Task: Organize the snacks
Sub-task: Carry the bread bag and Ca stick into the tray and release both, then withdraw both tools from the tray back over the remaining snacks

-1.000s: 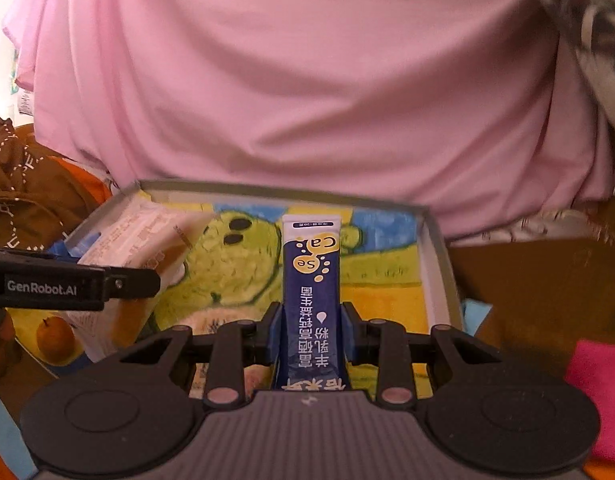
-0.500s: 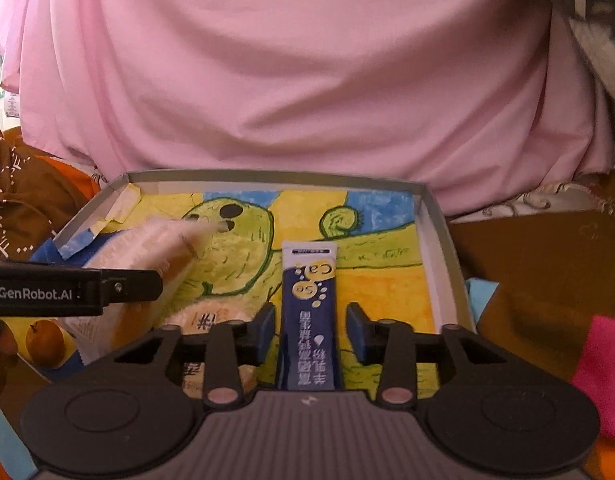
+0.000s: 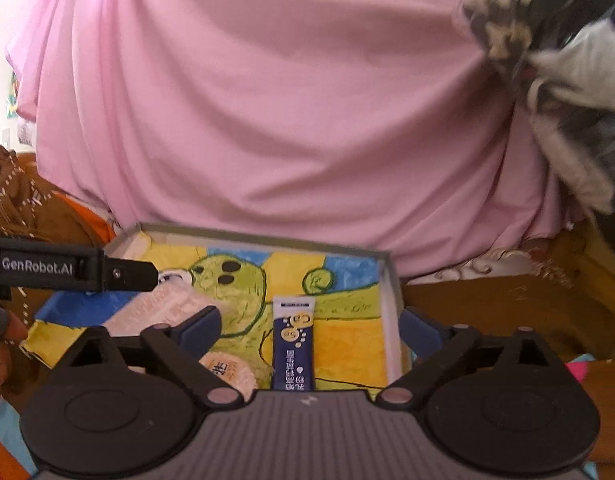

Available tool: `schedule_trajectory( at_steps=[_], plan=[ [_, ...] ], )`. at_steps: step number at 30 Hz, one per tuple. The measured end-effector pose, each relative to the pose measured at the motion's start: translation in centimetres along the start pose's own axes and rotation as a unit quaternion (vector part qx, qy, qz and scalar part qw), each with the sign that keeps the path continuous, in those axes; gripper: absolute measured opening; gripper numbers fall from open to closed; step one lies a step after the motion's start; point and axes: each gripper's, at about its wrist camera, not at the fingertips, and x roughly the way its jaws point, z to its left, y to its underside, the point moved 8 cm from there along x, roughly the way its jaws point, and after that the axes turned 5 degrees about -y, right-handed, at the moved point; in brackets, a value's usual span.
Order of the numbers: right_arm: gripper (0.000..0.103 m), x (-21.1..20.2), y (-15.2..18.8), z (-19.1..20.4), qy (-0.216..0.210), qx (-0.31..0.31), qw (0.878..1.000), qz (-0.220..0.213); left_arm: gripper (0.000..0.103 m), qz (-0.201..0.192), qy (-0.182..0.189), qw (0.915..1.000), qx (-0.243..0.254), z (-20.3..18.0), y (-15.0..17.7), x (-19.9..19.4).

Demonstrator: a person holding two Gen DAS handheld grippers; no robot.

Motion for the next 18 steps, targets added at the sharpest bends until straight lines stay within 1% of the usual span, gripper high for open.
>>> schedule_trajectory(
  at_steps=[2,11,13,14,16,18],
  plan=[
    [0.103,-1.4,-0.5,0.2,0.000,-0.001,1.000,-0.012,0.093,-0.008,0.002,1.0000,0.001,-0.2,-0.4,-1.3],
    [0.103,-7.9,-1.4,2.0,-0.016,-0.005,0.999,-0.050,0.095,-0.037,0.008,0.9991,0.018,-1.9,-1.0,-7.4],
    [0.103,-9.6,-1.4,2.3,-0.017,-0.003,0.998,-0.059,0.098,-0.045,0.007,0.9987,0.021,-2.1,-0.8,-8.8],
    [0.103,-10.3,-1.2,2.4,-0.018,-0.003,0.998,-0.062,0.101,-0.051,0.005,0.9984,0.024,-2.2,-0.7,-9.6],
    [0.103,-11.8,-0.9,2.6,-0.019,-0.001,0.998,-0.066,0.102,-0.059,0.002,0.9979,0.026,-2.2,-0.2,-11.0],
    [0.103,-13.1,-0.3,2.8,-0.016,0.003,0.998,-0.067,0.102,-0.055,0.005,0.9981,0.029,-2.4,0.6,-12.2]
  ],
)
